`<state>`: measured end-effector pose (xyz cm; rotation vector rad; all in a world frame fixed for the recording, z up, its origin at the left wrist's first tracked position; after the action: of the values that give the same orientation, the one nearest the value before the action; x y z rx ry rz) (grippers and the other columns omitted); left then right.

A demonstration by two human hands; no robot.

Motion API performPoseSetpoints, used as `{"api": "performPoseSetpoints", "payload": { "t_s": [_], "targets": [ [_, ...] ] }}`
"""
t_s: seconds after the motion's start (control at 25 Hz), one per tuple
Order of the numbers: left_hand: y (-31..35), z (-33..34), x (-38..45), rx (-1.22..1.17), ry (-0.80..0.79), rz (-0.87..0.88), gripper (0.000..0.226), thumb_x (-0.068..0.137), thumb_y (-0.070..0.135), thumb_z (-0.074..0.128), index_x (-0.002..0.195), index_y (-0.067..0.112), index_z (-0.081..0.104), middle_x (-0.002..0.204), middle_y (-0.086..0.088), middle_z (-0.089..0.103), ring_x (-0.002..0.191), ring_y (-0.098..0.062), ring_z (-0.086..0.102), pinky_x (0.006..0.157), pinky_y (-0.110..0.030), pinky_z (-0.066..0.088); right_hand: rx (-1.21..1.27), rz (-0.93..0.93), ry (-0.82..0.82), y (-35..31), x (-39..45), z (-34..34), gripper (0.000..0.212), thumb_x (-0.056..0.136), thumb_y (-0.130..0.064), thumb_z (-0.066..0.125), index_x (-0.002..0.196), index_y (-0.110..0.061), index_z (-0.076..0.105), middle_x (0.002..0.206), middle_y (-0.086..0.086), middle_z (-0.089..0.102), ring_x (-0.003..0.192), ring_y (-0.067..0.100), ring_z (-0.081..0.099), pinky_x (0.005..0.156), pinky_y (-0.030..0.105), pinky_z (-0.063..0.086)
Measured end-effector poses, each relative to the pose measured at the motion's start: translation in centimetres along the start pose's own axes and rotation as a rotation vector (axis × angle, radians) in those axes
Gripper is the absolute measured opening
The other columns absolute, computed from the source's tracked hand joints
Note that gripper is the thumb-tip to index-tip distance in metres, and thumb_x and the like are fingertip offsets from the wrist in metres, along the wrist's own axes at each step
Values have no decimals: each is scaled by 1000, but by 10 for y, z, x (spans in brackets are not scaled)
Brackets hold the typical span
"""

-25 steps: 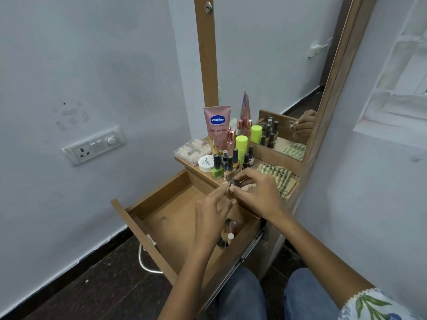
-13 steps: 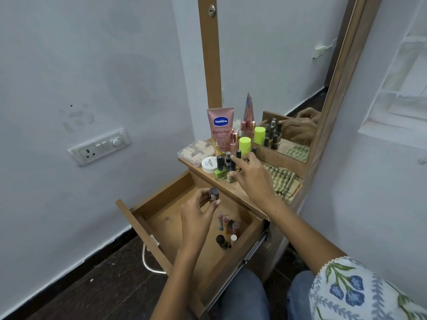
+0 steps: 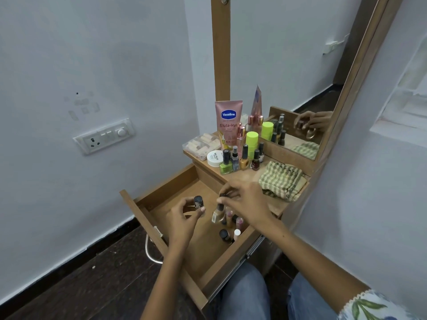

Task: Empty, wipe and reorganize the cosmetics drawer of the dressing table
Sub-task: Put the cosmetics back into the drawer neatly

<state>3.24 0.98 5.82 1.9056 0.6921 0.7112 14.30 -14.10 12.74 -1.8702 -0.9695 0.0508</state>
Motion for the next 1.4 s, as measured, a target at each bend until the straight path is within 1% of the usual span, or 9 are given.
{"api": "performPoseSetpoints", "payload": {
  "t_s": [0.12,0.28,0.48,0.64,0.84,1.04,1.16,1.28,1.4],
  "targets": [
    [-2,0,0,-18,6,2,26,74,13,79,97,19,68,92,8,69,87,-5,65,79,-26,55,-59,25,-74,10,-10,25,15,72,-13,82,80,-14,70,76,-6,70,69,3,69,65,17,56],
    [-5,5,-1,20,-7,-14,28,73,12,79,96,21,67,89,12,68,86,-4,66,75,-20,53,-236,15,-130,23,-13,46,15,73,-18,81,83,-19,69,78,-5,71,68,4,67,68,27,57],
    [-7,7,-2,64,-18,-10,29,72,16,80,87,33,63,86,17,67,87,-3,65,79,-28,55,-442,-18,-189,22,-18,60,13,76,-24,77,86,-18,71,86,-1,72,77,13,66,69,28,54],
    [-10,10,-2,77,-35,-18,28,72,14,80,86,31,63,87,13,68,86,-5,65,80,-30,55,-517,-17,-222,20,-24,66,10,80,-21,73,89,-17,71,92,1,69,83,17,64,67,25,47],
    [-14,23,0,178,-147,-1,25,73,15,79,92,25,65,88,13,66,87,-4,62,77,-23,52,-515,9,-238,21,-27,64,17,79,-28,75,90,-18,67,94,0,67,84,16,62,69,27,49],
    [-18,41,0,216,-317,-10,27,74,10,77,90,25,62,88,14,63,84,-3,62,71,-15,50,-385,96,-163,31,-24,40,15,76,-31,78,85,-21,71,90,-6,68,75,5,64,69,29,57],
    [-20,54,5,307,-412,-17,28,75,3,75,92,22,61,92,9,63,86,-6,62,65,-12,48,-347,126,-103,32,-23,20,11,79,-29,75,73,-26,67,86,-9,69,67,-1,64,60,19,53],
    [-19,68,6,383,-483,27,29,75,-2,72,91,20,62,94,5,62,87,-8,61,70,-17,53,-335,119,-77,27,-25,11,25,82,-30,73,64,-36,56,75,-15,65,51,-8,57,50,7,39],
    [-23,74,4,411,-521,44,29,77,-7,67,93,18,64,97,2,63,87,-8,61,76,-21,56,-330,119,-68,25,-27,7,29,81,-30,74,62,-39,54,72,-19,60,50,-9,54,53,12,44]
  ]
}}
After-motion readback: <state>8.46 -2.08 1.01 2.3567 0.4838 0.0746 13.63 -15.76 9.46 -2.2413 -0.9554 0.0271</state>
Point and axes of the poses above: each hand's wrist, its own x-axis towards the middle knuckle, its own z-axis out of the palm, y = z × x, the point moved 10 cm from there along x, towards the middle knuckle
